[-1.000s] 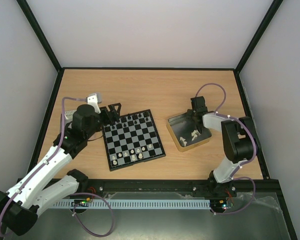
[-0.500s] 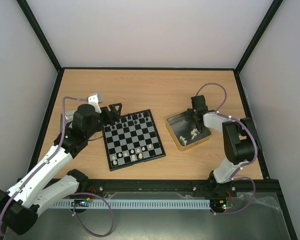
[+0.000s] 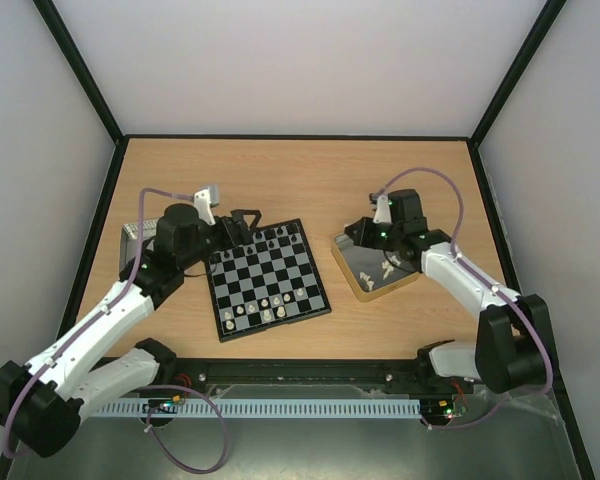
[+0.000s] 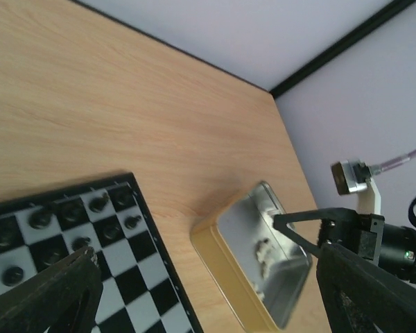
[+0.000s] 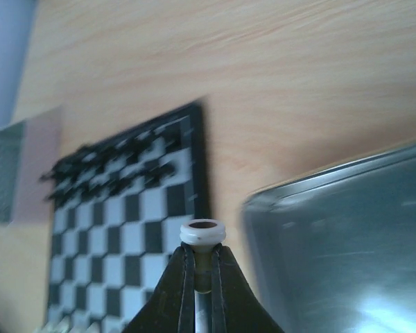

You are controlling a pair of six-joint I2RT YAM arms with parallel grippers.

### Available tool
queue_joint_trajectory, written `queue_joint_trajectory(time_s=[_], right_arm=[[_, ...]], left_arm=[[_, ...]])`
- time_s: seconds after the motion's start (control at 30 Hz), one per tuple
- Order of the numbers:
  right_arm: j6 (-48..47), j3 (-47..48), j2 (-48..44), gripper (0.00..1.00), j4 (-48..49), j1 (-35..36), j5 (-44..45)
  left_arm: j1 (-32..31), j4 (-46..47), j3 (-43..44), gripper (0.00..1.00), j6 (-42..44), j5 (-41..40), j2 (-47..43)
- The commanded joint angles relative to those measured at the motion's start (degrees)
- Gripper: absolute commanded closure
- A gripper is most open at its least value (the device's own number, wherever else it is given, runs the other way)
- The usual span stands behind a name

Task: Set up the chess pieces on the board
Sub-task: Pick up the chess piece from the storage box, then place the chess piece on the chessboard.

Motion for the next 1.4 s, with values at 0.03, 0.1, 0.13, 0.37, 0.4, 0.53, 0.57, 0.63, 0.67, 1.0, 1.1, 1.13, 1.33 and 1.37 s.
queue_joint_trajectory(time_s=[0.03,0.1,0.13,0.37,0.4,0.53,0.57,0.63,0.67,1.0,1.1,1.13,1.33,1.37], right_arm=[[-2.2,-0.6,-1.1,0.98,2.1,5.8,-15.0],[-2.0,-0.3,-0.8,0.98,3.7,7.7,-16.5],[-1.9,-0.2,-0.7,0.98,4.5,8.7,-17.0],[2.5,4.0,3.4,0.98,1.4,11.9,-14.3],[4.4,4.8,4.5,0.98,-1.2,12.1,-12.8],[10.7,6.0,7.0,0.97,-10.2,14.6,-10.9],[11.9,6.4,7.5,0.97,-11.6,15.8,-10.0],[13.7,7.0,9.3,0.97,-13.6,17.3,-9.9],[13.7,7.6,10.5,0.97,-15.2,17.8,-9.9],[7.8,16.0,21.6,0.92,-28.9,19.1,-6.2],[7.1,18.0,23.8,0.91,-30.3,19.1,-6.2],[7.0,18.6,24.3,0.91,-30.5,19.1,-6.5],[6.5,20.0,26.5,0.88,-32.2,19.1,-6.6],[6.5,20.0,26.7,0.86,-32.3,19.1,-6.8]], left_arm=[[0.3,7.6,-2.9,0.14,-5.1,13.4,3.5],[0.3,10.5,-4.4,0.14,-6.9,17.0,4.9],[0.3,11.9,-5.0,0.14,-7.9,18.4,5.7],[0.2,13.7,-5.8,0.17,-11.0,21.4,10.6],[0.2,12.5,-5.8,0.17,-10.4,20.0,10.5],[0.3,8.3,-5.5,0.17,-7.6,14.6,9.8],[0.3,7.9,-5.4,0.17,-7.0,13.7,9.8],[0.3,6.6,-4.9,0.17,-5.9,12.2,9.8],[0.3,6.0,-4.6,0.17,-5.4,11.5,9.9],[0.3,2.9,-4.6,0.17,-3.0,8.0,8.4],[0.3,2.7,-4.8,0.17,-2.9,7.4,8.2],[0.3,2.7,-4.8,0.17,-2.8,7.4,8.2],[0.3,2.2,-4.7,0.17,-2.3,7.2,8.3],[0.3,2.1,-4.7,0.17,-2.2,7.1,8.3]])
